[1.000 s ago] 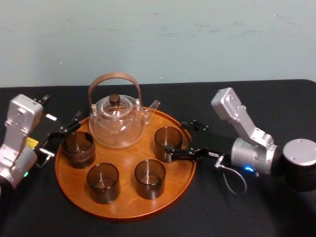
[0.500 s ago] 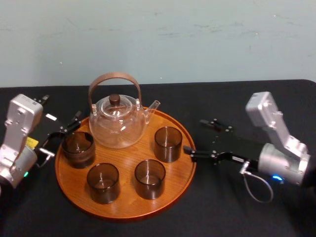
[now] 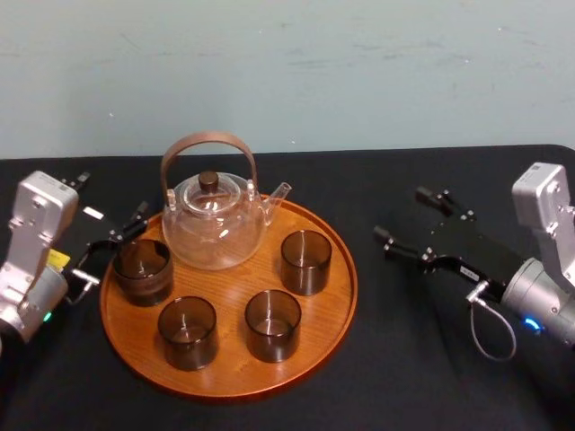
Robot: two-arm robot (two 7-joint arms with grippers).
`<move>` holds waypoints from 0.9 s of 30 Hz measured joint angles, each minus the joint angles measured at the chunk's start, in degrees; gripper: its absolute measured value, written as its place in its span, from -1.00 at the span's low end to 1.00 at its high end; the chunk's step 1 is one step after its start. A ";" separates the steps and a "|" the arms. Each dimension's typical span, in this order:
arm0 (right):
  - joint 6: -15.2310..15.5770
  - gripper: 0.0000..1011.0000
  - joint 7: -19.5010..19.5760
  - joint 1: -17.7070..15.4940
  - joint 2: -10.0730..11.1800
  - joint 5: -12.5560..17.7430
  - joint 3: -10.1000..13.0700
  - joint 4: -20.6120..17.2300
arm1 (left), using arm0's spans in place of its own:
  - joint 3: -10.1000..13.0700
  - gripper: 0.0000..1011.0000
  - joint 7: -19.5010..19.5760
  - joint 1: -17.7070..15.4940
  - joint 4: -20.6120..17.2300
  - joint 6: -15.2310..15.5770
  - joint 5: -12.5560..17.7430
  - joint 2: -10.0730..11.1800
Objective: Pick up the glass from the table and place it on the tray.
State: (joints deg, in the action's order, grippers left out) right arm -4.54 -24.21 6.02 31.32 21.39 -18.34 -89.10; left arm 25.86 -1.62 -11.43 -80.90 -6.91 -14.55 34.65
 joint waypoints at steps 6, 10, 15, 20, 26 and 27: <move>-0.61 0.98 5.20 -1.23 -3.16 -1.43 2.11 0.12 | 0.00 0.98 0.00 0.00 0.00 0.00 0.00 0.00; -0.29 0.98 8.44 -1.39 -5.28 -2.56 3.32 0.91 | 0.00 0.98 0.00 0.00 0.00 0.00 0.00 0.00; 0.11 0.98 10.69 -1.15 -6.97 -3.88 4.18 2.10 | 0.00 0.98 0.00 0.00 0.00 0.00 0.00 0.00; 0.15 0.98 11.86 -0.69 -8.19 -5.04 4.88 3.29 | 0.00 0.98 0.00 0.00 0.00 0.00 0.00 0.00; 0.48 0.98 11.89 -0.33 -9.13 -6.00 5.33 4.34 | 0.00 0.98 0.00 0.00 0.00 0.00 0.00 0.00; 0.57 0.98 11.86 -0.28 -9.23 -6.15 5.36 4.47 | 0.00 0.98 0.00 0.00 0.00 0.00 0.00 0.00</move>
State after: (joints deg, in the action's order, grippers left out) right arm -3.98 -12.35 5.74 22.08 15.23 -12.97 -84.63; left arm 25.86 -1.62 -11.43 -80.90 -6.91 -14.55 34.65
